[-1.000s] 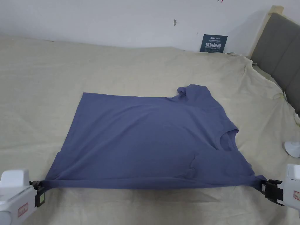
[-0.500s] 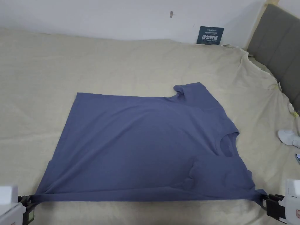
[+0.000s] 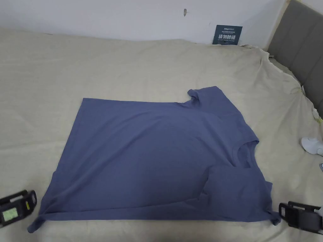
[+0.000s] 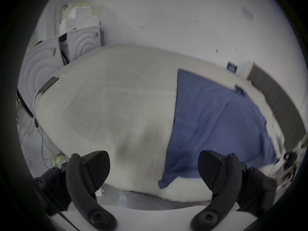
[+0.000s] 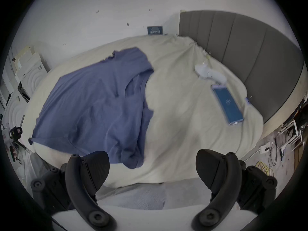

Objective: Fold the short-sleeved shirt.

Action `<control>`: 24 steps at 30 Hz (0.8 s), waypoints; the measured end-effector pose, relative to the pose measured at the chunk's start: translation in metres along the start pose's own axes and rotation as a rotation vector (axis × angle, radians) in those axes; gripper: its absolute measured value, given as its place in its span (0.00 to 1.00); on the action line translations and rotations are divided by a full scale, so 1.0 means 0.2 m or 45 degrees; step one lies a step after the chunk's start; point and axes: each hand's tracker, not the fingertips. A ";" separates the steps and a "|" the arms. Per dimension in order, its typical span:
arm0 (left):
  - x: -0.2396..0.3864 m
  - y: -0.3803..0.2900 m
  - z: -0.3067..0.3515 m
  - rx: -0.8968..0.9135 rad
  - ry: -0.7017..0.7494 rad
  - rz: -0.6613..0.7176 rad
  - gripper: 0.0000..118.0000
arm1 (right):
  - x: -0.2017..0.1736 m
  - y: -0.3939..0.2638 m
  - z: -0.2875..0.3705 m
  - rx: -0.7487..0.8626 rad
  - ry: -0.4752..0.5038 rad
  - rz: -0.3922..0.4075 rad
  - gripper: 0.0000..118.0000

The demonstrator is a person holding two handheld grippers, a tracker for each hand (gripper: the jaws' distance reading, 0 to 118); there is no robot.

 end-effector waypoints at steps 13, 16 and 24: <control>0.57 0.19 0.22 0.622 -0.026 -0.241 0.84 | -0.35 0.25 0.27 0.689 -0.051 -0.002 0.91; 0.63 0.15 0.21 0.629 -0.084 -0.242 0.58 | -0.44 0.22 0.27 0.733 -0.034 0.024 0.89; 0.67 0.08 0.18 0.626 -0.144 -0.275 0.00 | -0.57 0.16 0.26 0.766 0.020 0.045 0.02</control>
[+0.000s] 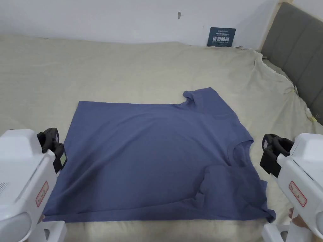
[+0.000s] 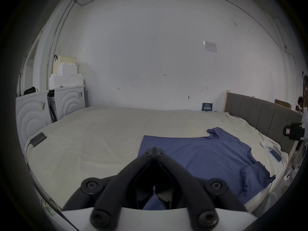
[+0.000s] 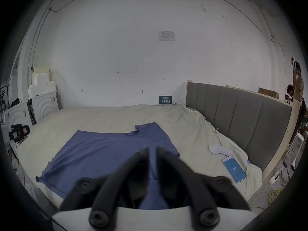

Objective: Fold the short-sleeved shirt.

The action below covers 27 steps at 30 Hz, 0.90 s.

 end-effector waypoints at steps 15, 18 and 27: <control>-0.10 -0.01 -0.06 -0.184 0.000 0.076 0.22 | 0.00 -0.06 -0.04 -0.030 0.033 -0.078 0.00; -0.17 -0.02 -0.12 -0.351 0.038 0.083 0.80 | 0.02 -0.08 -0.06 -0.041 0.035 -0.080 0.00; -0.40 -0.16 -0.28 -0.902 0.130 0.120 0.86 | 0.00 -0.10 -0.05 -0.068 0.032 -0.081 0.00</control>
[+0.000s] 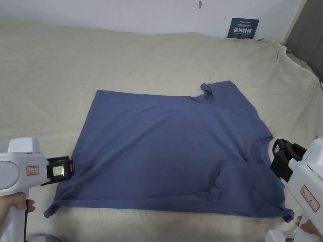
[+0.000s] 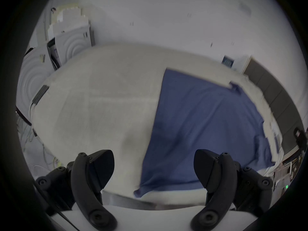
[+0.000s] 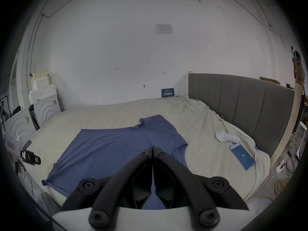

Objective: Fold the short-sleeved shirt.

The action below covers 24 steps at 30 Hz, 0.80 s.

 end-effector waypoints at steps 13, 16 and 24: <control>0.00 -0.23 -0.28 -0.254 0.030 -0.008 0.36 | -0.01 0.00 0.01 -0.018 -0.016 -0.008 0.00; 0.02 -0.22 -0.24 -0.253 0.000 -0.015 0.01 | -0.03 0.00 0.02 -0.018 -0.019 -0.012 0.00; 0.02 -0.15 -0.08 -0.112 -0.067 0.049 0.00 | 0.02 0.04 0.05 -0.072 -0.037 -0.013 0.00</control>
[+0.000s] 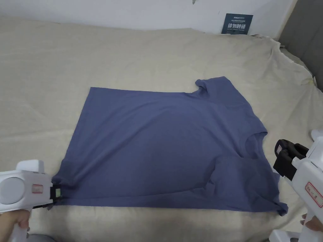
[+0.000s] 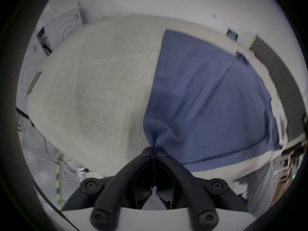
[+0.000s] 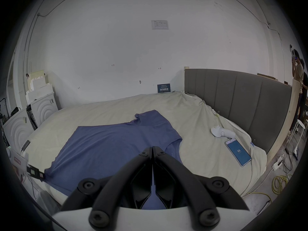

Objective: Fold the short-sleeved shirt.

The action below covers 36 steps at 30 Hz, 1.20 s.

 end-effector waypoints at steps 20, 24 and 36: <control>0.05 0.08 0.19 0.227 -0.094 0.091 0.00 | 0.35 -0.31 -0.42 -0.917 -0.115 0.075 0.80; 0.04 0.07 0.18 0.221 -0.088 0.112 0.00 | 0.35 -0.38 -0.44 -0.970 -0.098 0.057 0.48; -0.04 0.23 0.19 0.184 -0.172 0.250 0.00 | 0.39 -0.04 -0.41 -0.805 0.074 -0.088 0.06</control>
